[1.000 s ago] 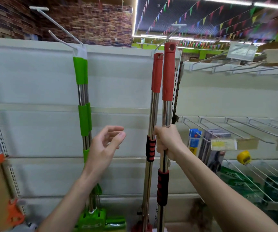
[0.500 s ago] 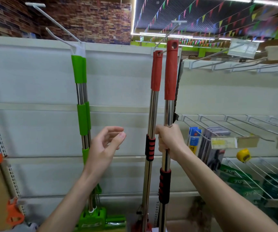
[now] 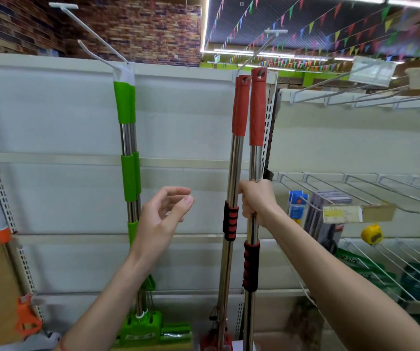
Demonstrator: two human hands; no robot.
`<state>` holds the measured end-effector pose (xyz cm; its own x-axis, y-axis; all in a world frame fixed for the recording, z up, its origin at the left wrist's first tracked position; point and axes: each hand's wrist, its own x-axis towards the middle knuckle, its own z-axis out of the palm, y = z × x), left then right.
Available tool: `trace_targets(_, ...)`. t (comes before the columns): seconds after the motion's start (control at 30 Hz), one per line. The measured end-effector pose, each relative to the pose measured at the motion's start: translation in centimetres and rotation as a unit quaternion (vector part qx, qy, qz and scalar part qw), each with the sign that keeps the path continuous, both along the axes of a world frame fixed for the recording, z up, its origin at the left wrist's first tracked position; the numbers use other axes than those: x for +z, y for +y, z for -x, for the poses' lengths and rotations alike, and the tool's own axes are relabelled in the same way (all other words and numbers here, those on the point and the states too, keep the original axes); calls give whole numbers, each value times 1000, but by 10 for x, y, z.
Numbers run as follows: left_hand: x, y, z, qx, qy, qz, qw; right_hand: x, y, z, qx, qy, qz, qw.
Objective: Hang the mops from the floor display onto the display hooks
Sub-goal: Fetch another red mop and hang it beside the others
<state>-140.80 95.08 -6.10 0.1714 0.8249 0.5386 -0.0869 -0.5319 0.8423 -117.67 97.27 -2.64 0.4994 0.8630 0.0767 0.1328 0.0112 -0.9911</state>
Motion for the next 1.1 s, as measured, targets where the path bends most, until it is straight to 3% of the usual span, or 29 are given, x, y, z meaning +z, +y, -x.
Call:
trace_targets(0.57,-22,29,-5,18,12,46,999,4,67,-9,-40,-68,-7,997)
trace_targets(1.1,-40,48,-32,8,15,77,997,-1,96,-16,-36,-44,-38,998)
